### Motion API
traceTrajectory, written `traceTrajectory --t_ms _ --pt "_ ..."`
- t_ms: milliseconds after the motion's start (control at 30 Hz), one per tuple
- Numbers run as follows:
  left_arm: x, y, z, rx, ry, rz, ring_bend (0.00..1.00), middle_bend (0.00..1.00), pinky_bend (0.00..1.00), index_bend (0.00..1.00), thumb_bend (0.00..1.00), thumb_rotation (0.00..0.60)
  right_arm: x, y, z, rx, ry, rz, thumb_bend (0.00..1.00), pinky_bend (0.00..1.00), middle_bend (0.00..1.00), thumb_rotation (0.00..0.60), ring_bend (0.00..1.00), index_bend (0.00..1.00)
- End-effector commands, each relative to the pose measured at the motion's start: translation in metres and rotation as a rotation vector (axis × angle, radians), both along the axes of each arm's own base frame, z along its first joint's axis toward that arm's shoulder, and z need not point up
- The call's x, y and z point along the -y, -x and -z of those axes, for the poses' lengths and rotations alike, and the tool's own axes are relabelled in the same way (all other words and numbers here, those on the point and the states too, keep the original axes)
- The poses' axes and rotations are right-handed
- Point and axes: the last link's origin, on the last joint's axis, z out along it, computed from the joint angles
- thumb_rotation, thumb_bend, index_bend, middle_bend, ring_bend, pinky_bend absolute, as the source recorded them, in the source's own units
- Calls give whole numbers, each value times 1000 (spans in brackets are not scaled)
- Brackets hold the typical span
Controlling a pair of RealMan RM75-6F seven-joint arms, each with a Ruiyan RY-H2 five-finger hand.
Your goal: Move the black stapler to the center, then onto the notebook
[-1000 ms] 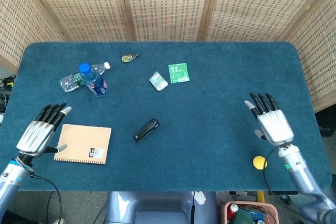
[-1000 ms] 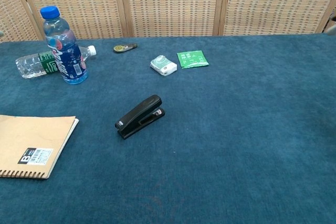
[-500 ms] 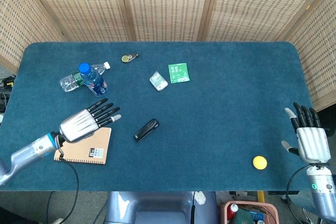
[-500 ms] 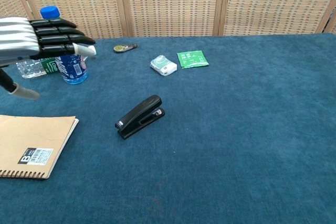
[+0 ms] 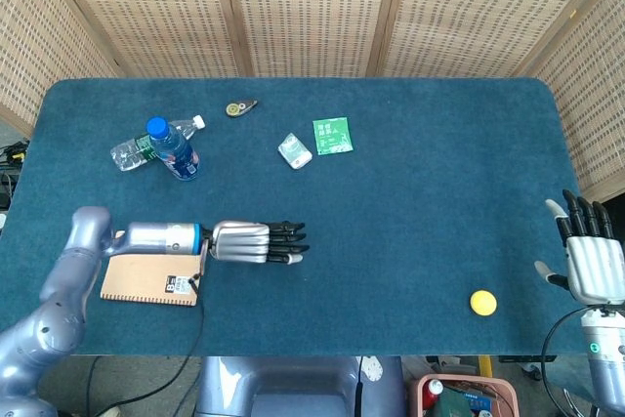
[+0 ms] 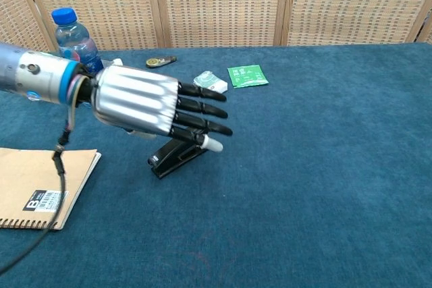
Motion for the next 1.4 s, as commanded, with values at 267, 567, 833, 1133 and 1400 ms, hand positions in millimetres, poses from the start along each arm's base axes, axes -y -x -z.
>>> traceTrajectory --t_ms 267,567,833,1133,1400 --pt "-1 -11 30 -136 14 58 0 0 0 0 255 600 -1 4 -5 11 13 22 0 2 0 600 0 72" --pt "-5 -6 30 -174 -13 54 0 0 0 11 268 600 -2 7 -9 34 18 32 0 1 0 600 0 72" --pt "-5 -1 36 -169 -30 16 113 259 141 453 306 600 -1 7 -9 46 22 31 0 1 0 600 0 51" --pt "-2 -1 34 -110 -22 -23 375 564 375 754 309 600 -2 5 -6 54 8 22 0 1 0 600 0 31" --pt "-2 -4 23 -51 -15 -20 394 586 419 754 310 600 -3 1 -4 52 -12 18 0 1 0 600 0 31"
